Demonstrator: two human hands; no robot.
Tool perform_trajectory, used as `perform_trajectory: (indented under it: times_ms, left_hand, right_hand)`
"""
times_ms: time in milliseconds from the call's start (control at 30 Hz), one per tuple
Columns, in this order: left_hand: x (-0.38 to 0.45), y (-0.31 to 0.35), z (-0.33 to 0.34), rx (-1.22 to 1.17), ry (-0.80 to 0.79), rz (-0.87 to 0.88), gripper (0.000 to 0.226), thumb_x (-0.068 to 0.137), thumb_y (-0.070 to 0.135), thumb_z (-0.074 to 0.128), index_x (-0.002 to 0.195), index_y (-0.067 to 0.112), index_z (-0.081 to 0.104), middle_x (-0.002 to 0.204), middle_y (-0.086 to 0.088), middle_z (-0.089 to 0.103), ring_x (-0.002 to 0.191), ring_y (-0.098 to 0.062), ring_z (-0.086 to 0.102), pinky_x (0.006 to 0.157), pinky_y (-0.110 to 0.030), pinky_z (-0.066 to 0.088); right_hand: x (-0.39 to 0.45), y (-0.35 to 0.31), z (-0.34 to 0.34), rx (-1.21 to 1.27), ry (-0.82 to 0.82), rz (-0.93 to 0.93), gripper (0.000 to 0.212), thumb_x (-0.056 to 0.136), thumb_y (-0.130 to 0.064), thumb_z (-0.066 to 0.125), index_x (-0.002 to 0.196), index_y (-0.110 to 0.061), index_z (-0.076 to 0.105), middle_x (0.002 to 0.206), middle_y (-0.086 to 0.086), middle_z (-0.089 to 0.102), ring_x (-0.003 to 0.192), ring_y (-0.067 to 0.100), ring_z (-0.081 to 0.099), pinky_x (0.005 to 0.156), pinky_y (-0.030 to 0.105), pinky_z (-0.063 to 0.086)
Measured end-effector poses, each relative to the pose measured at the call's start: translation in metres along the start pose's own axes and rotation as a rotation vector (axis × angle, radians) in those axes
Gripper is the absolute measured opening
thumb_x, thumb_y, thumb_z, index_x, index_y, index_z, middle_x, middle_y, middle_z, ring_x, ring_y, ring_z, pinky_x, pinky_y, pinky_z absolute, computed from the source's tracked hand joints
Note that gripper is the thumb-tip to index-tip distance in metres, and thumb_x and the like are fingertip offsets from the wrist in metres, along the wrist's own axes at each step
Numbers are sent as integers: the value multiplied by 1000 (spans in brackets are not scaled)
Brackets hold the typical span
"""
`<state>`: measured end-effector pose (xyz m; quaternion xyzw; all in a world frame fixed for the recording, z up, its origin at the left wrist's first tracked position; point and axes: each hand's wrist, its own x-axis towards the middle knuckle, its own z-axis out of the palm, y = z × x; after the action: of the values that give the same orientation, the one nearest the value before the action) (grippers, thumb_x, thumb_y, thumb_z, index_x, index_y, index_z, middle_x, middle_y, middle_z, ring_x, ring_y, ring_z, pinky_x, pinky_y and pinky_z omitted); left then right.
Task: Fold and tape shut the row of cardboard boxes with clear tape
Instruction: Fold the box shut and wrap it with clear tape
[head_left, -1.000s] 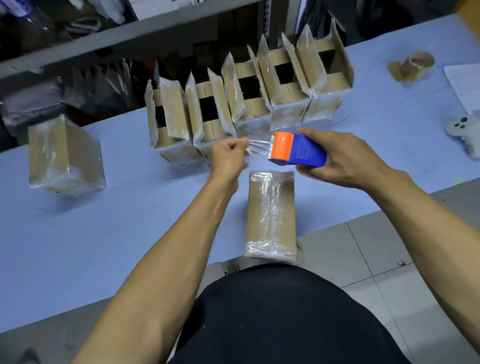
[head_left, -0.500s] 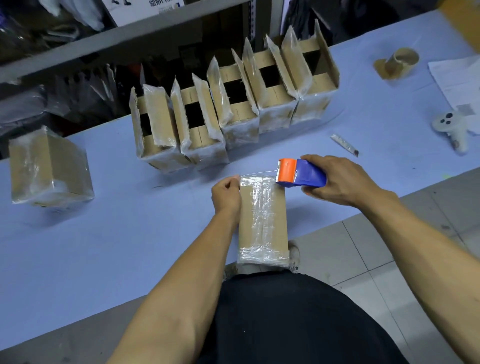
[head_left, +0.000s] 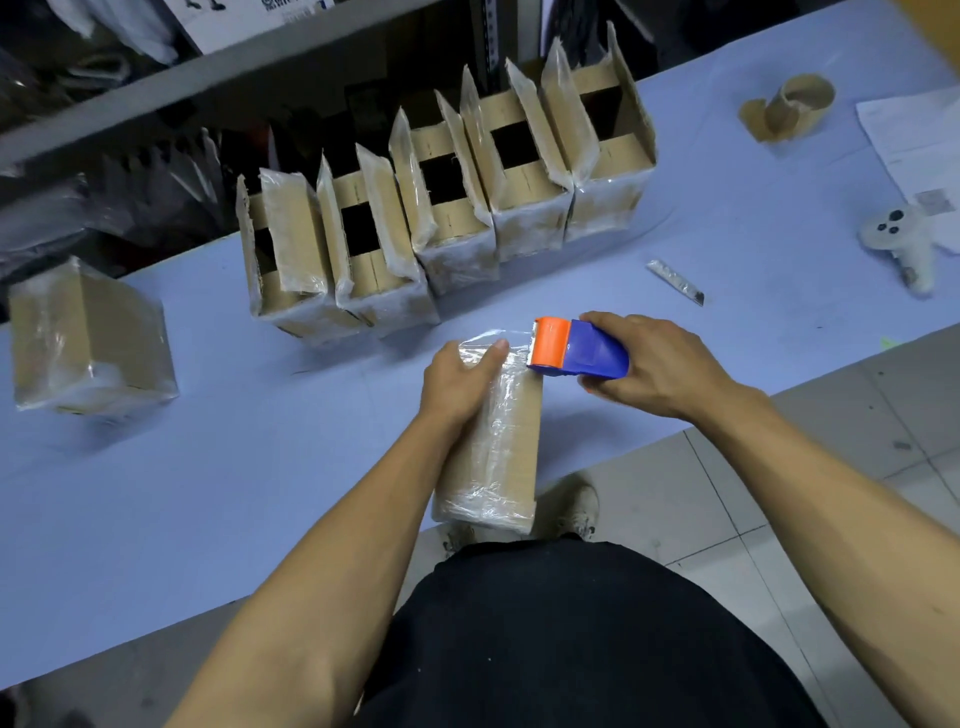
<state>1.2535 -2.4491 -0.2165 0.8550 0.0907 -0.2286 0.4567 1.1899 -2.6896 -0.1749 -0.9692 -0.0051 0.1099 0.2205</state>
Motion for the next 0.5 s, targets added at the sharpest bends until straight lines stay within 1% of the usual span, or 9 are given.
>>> perform_trajectory:
  times_ms: [33,100,133,200,267,300,367,433,500]
  left_hand:
    - [1,-2,1,-17,11,-1,38,85,61,68,89,23,68,91,10,72,88,-12,70,76,-30,53]
    - [1,-3,-2,-30,39,-14,34,84,59,71,76,27,62,82,18,67,79,-2,65,70,-24,50]
    - [2,-2,-1,-39,37,-18,34,83,59,73,74,27,61,80,18,66,77,-1,65,69,-23,50]
    - [1,-1,1,-63,25,-31,37,81,59,74,78,23,66,83,11,73,82,-10,70,77,-30,56]
    - [-1,1,2,-59,28,-29,38,79,60,74,82,22,68,87,10,75,86,-13,71,84,-36,58]
    - [-1,1,2,-56,28,-32,39,78,61,73,85,23,69,89,10,75,87,-13,72,87,-38,58]
    - [-3,2,1,-58,23,-33,43,75,64,71,92,24,72,94,10,76,91,-14,72,91,-41,58]
    - [-7,6,1,-67,30,-26,50,71,68,70,98,25,74,96,12,76,94,-13,72,92,-42,58]
    - [-9,9,1,-75,41,-26,52,69,69,71,98,27,74,96,13,76,94,-11,72,92,-41,58]
  right_hand:
    - [-5,6,-1,1,-18,4,57,79,-49,68,130,-39,44,97,-7,60,85,20,57,65,29,41]
    - [-18,25,-6,-1,-39,56,54,78,-49,68,126,-42,43,96,-10,60,85,18,56,65,31,42]
    - [-24,35,-9,-12,-46,83,54,78,-49,68,125,-43,43,96,-10,60,86,18,56,65,31,40]
    - [-29,41,-9,-54,-59,121,54,79,-46,68,127,-41,44,96,-7,60,88,21,58,64,30,39]
    - [-19,28,-3,-145,-69,126,53,82,-41,66,130,-34,46,97,0,61,89,28,60,64,31,42]
    - [-12,16,0,-200,-72,129,50,82,-36,65,129,-30,48,95,4,59,85,31,59,64,31,41]
    - [1,-8,6,-314,-57,140,43,78,-22,63,120,-21,52,84,5,50,72,31,50,62,31,32]
    - [12,-25,5,-418,-29,138,38,73,-14,62,109,-16,52,79,6,43,68,29,43,63,32,27]
    - [21,-41,8,-490,-52,139,35,74,-12,63,107,-14,52,83,7,50,72,30,50,65,32,27]
